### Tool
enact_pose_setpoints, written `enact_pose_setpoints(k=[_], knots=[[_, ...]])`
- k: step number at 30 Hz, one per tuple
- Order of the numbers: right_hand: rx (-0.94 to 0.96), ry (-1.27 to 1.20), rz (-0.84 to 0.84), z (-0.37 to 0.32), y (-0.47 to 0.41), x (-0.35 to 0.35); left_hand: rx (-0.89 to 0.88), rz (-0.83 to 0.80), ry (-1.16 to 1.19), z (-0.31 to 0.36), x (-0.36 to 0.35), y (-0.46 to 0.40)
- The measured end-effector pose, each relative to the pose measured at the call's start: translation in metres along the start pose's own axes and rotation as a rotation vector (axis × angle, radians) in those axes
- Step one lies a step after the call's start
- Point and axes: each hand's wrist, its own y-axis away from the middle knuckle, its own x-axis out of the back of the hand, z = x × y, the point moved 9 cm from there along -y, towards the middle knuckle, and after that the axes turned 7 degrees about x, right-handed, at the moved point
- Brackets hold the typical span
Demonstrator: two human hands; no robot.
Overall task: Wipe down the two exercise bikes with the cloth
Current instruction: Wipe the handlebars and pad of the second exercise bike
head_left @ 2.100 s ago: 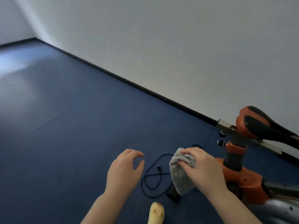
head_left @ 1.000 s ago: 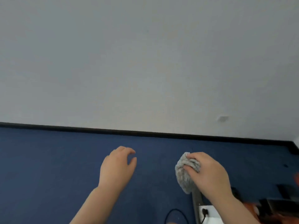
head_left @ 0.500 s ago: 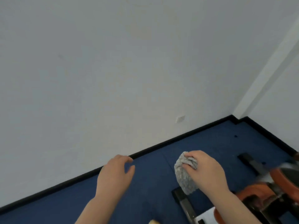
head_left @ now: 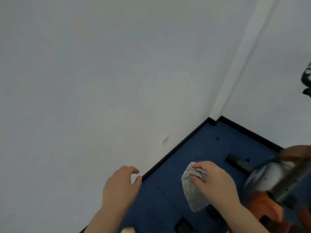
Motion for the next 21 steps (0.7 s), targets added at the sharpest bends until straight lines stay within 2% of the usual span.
enact_pose_setpoints(k=[10,17,21], knots=[[-0.39,0.046,0.239,0.028,-0.074,0.028,-0.401,-0.171,-0.06,0.099,-0.017,-0.172],[-0.61,0.078,0.36,0.075,-0.077,0.058,-0.616,-0.324,-0.025,0.19,-0.074,-0.215],[-0.674,0.117,0.388,0.114,-0.096,0.071,-0.697,-0.375,-0.028,0.242,-0.118,-0.236]])
